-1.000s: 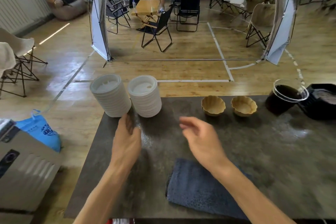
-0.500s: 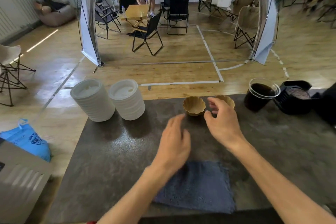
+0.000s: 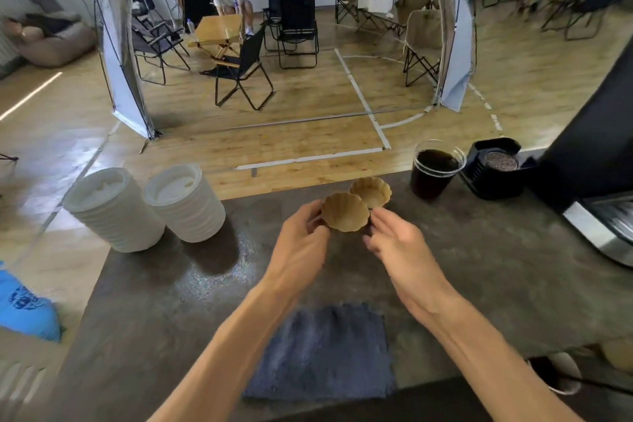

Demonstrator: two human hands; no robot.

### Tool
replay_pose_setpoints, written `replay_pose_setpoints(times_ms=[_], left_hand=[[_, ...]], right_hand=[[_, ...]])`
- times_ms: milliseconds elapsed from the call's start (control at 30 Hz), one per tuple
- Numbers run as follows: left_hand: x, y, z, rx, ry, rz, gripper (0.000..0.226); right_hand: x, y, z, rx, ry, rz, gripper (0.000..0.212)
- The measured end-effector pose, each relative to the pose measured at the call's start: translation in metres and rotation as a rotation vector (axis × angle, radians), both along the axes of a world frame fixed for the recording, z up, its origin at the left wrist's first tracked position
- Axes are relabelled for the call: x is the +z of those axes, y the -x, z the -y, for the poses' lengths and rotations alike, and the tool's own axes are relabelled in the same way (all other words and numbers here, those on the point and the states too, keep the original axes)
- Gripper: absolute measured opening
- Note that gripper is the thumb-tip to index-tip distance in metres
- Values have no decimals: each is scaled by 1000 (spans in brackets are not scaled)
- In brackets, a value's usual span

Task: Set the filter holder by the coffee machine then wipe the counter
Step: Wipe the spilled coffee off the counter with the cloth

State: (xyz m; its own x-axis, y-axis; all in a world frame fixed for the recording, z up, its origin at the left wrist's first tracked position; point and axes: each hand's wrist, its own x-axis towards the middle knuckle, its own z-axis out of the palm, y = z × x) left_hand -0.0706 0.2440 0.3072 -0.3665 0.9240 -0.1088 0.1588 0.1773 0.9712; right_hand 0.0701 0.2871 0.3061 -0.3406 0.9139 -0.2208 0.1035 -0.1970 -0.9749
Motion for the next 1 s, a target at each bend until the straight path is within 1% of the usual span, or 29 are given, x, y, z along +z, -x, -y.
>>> replay_pose_setpoints(times_ms=[100, 167, 267, 400, 533, 633, 700, 767, 833, 900, 933, 1000], left_hand=[[1, -38, -16, -133, -9, 31, 50], [-2, -72, -38, -238, -3, 23, 50], [-12, -130, -75, -337, 43, 82, 52], [-21, -193, -102, -381, 98, 145, 50], [-28, -221, -110, -384, 148, 193, 50], [-27, -223, -109, -368, 163, 167, 51], [-22, -218, -105, -377, 163, 157, 52], [-16, -207, -98, -387, 156, 111, 53], [-13, -187, -87, -350, 95, -5, 52], [-7, -159, -72, -239, -36, -151, 47], [-2, -143, -65, -162, -114, -218, 45], [5, -108, -59, -2, -220, -315, 41]], right_hand=[[0, -55, -7, -129, 41, -37, 64], [0, -93, -18, -212, 48, -22, 68], [-4, -144, -32, -344, 30, 2, 68], [-11, -198, -45, -475, 44, -16, 67], [-21, -217, -56, -512, 58, -4, 67], [-28, -219, -60, -518, 83, -20, 69], [-27, -216, -58, -540, 76, 11, 70], [-20, -208, -48, -613, 4, 118, 65], [-13, -194, -33, -678, -126, 218, 52], [-10, -171, -21, -595, -189, 246, 39], [-10, -156, -20, -507, -174, 239, 38], [-15, -122, -29, -323, -98, 196, 44]])
